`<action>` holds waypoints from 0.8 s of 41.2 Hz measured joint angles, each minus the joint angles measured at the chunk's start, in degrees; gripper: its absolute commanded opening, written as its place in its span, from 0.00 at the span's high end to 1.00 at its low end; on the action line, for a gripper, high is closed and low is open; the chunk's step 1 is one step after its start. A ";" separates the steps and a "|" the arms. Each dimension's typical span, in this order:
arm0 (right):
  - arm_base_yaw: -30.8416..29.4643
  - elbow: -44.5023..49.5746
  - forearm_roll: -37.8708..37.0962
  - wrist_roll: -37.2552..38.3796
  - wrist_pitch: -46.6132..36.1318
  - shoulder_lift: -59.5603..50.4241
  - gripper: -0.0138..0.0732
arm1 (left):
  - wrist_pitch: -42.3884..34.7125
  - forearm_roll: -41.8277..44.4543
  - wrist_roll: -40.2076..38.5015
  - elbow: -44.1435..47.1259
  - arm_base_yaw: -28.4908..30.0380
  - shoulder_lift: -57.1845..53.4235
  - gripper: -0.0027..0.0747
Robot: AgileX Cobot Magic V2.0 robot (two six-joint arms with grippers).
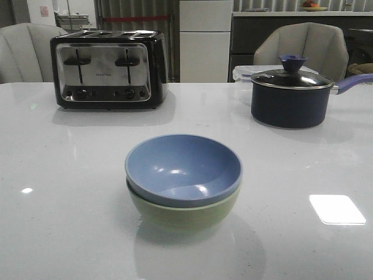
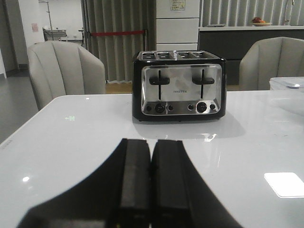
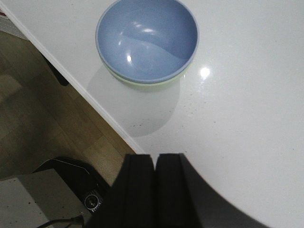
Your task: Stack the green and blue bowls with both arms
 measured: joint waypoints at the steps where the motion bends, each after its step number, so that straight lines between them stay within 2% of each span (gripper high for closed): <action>1: 0.00 0.00 0.00 0.00 0.00 0.00 0.81 | -0.03 0.00 0.00 0.00 0.00 0.00 0.85; 23: -0.39 0.67 -0.07 0.00 -0.50 -1.12 0.81 | -0.03 0.02 0.00 0.00 0.00 0.00 0.85; 28: -5.49 3.96 -0.15 0.00 -4.18 -6.25 0.81 | -0.03 0.02 0.00 0.00 0.00 0.00 0.85; 33: -13.65 11.81 -0.29 0.00 -13.41 -15.70 0.81 | -0.03 0.02 0.00 0.00 0.00 0.00 0.85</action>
